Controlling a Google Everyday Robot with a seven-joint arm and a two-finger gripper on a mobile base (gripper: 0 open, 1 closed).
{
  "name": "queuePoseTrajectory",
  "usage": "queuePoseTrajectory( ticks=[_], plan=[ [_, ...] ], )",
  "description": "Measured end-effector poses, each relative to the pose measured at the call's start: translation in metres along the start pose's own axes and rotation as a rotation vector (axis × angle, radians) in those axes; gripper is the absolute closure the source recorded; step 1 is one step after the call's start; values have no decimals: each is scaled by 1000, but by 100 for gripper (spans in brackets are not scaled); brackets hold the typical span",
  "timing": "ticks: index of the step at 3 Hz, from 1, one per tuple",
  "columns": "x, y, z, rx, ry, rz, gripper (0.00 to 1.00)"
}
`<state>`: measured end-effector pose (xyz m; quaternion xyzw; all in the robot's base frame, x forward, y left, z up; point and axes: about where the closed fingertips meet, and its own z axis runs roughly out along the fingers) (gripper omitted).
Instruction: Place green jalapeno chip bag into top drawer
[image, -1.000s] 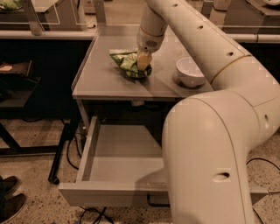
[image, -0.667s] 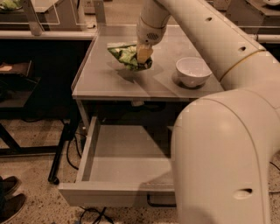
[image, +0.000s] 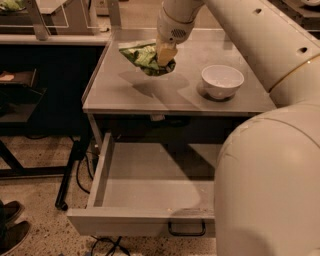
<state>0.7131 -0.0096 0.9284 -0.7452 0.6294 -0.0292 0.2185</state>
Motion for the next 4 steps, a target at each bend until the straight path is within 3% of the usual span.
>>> queuePoseTrajectory(
  ticks=[1, 3, 4],
  plan=[
    [-2, 24, -14, -20, -16, -3, 100],
    [3, 136, -67, -127, 36, 87, 100],
    [4, 141, -62, -137, 45, 84, 100]
  ],
)
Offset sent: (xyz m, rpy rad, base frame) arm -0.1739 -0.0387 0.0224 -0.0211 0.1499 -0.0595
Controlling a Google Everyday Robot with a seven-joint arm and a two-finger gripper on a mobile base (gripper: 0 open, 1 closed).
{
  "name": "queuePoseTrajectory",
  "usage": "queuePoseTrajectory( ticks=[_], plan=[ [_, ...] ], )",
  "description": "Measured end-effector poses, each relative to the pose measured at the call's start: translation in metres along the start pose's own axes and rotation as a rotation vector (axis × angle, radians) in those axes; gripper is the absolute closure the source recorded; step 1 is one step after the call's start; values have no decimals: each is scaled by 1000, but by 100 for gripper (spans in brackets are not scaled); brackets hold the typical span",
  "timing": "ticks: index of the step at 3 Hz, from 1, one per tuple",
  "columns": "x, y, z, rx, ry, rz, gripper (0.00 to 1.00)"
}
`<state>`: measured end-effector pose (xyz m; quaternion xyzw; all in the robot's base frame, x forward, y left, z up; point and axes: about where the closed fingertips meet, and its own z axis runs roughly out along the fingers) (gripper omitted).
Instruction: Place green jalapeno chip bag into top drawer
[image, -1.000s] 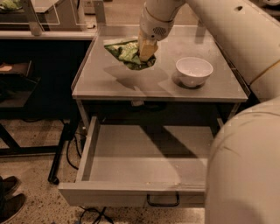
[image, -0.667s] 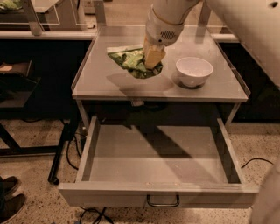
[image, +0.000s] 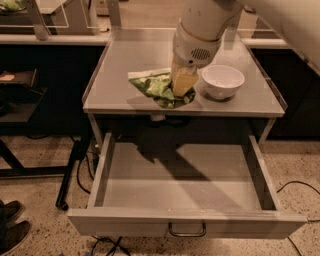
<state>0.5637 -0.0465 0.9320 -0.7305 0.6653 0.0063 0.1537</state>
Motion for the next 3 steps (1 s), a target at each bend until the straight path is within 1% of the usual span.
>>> queuePoseTrajectory(
  ticks=[1, 2, 3],
  plan=[
    [4, -3, 1, 9, 10, -1, 100],
    [21, 25, 18, -45, 16, 37, 100],
    [48, 87, 41, -142, 3, 118, 100]
  ],
)
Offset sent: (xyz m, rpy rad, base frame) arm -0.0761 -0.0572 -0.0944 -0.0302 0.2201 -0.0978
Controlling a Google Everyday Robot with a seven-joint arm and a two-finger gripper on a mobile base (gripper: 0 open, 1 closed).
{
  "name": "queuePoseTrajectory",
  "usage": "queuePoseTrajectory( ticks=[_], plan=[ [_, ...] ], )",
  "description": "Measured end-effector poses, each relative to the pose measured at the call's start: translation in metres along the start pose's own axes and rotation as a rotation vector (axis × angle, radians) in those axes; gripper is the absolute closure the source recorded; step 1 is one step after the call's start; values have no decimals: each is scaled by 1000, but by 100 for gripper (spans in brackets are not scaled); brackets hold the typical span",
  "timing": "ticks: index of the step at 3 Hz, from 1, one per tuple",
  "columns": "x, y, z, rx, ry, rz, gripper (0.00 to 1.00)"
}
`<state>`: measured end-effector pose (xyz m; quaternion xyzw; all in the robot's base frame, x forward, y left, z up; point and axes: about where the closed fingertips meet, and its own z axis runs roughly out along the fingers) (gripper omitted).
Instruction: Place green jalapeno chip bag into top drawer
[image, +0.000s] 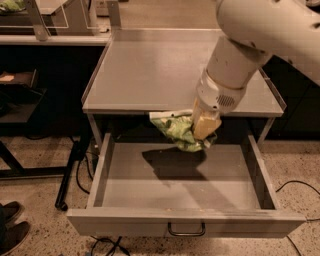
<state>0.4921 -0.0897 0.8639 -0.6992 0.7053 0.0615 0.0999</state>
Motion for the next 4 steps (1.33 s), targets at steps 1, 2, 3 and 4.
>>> queuePoseTrajectory(
  ticks=[1, 2, 3, 4],
  plan=[
    [25, 40, 35, -79, -24, 51, 100],
    [50, 56, 86, -126, -59, 77, 100],
    [64, 50, 116, -133, -71, 80, 100],
    [70, 35, 139, -130, -76, 70, 100]
  ],
)
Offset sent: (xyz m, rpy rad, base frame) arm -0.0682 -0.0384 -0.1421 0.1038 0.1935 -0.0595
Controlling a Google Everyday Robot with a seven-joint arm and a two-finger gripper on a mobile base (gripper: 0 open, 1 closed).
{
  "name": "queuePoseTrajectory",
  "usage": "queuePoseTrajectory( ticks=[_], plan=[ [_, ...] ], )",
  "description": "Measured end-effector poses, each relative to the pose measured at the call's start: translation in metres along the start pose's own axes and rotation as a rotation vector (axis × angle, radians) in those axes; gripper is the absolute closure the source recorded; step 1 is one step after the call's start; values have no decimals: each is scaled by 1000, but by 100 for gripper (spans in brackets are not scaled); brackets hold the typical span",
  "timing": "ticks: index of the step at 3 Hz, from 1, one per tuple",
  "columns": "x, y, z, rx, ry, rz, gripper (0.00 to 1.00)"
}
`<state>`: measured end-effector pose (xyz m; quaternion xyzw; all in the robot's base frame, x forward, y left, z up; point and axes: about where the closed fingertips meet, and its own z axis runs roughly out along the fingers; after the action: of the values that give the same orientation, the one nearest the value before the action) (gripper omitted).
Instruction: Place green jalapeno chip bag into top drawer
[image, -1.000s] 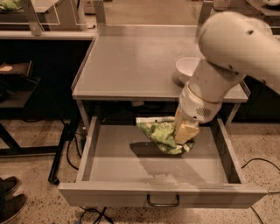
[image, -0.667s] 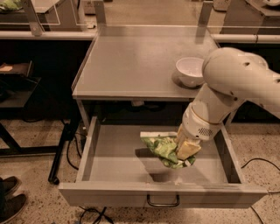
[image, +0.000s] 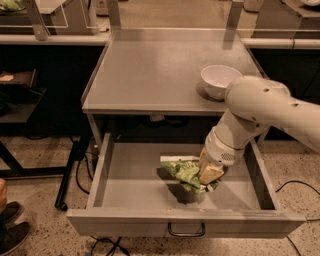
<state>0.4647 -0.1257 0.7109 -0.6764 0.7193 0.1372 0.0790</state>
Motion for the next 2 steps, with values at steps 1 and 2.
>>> queuePoseTrajectory(
  ticks=[1, 2],
  plan=[
    [1, -19, 26, -11, -2, -15, 100],
    [-1, -32, 51, -28, -3, -34, 100]
  ],
)
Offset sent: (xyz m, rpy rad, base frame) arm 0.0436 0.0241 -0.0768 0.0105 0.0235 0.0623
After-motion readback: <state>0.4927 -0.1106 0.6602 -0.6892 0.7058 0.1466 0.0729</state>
